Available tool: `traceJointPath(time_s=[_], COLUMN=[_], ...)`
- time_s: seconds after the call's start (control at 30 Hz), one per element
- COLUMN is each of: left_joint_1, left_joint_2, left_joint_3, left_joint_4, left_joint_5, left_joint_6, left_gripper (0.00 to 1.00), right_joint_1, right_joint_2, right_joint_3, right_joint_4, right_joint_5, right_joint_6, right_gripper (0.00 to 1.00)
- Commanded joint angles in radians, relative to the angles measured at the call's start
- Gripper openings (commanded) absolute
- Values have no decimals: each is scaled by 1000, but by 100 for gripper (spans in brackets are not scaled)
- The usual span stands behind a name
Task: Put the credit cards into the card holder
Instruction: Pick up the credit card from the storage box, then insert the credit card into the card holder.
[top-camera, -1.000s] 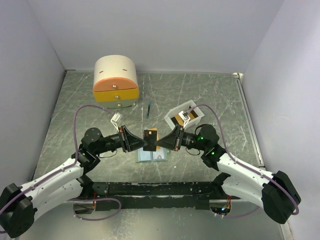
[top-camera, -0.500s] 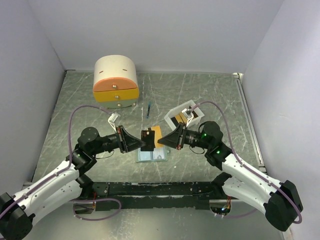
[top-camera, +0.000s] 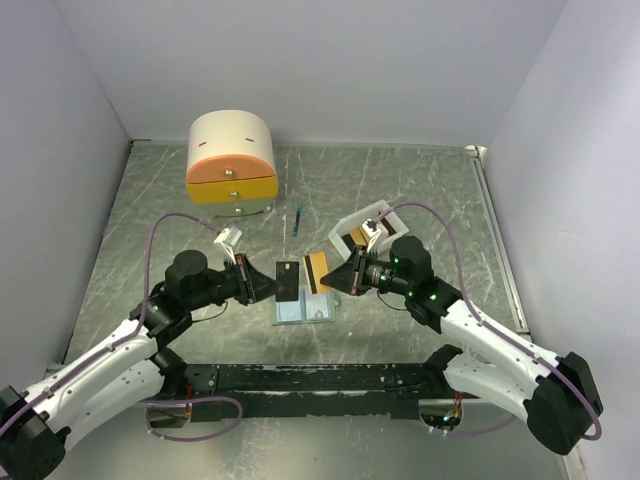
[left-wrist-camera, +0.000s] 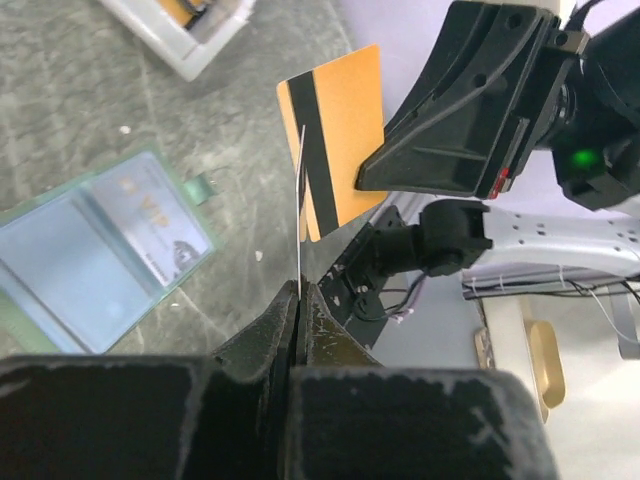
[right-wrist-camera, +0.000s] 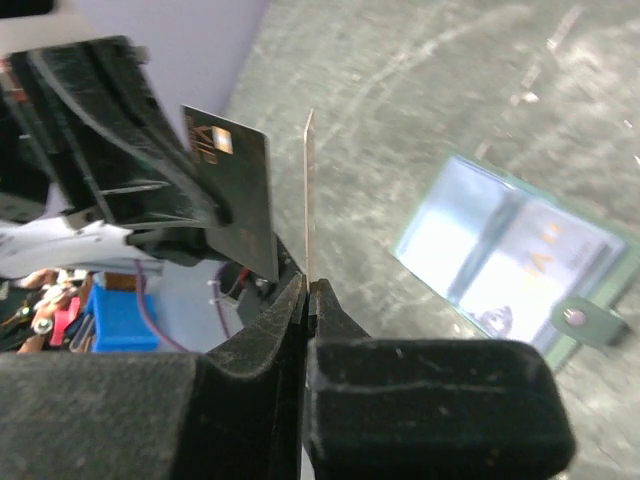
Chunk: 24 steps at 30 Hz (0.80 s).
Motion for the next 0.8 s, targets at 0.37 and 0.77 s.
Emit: traceJointPath(time_s=[0.37,0.77], left_joint_1=[8,8], left_joint_2=[315,541], left_joint_3=[-120,-133], left_joint_4=[242,429], left_joint_5=[-62,-19], left_joint_6=[-128,-161], left_gripper=[7,7], right_joint_1=[45,55], right_joint_2=[248,359], right_joint_3=[-44,-76], right_joint_4=[-69,-104], right_joint_5=[196,286], right_joint_6=[-36,-78], right_gripper=[0,0])
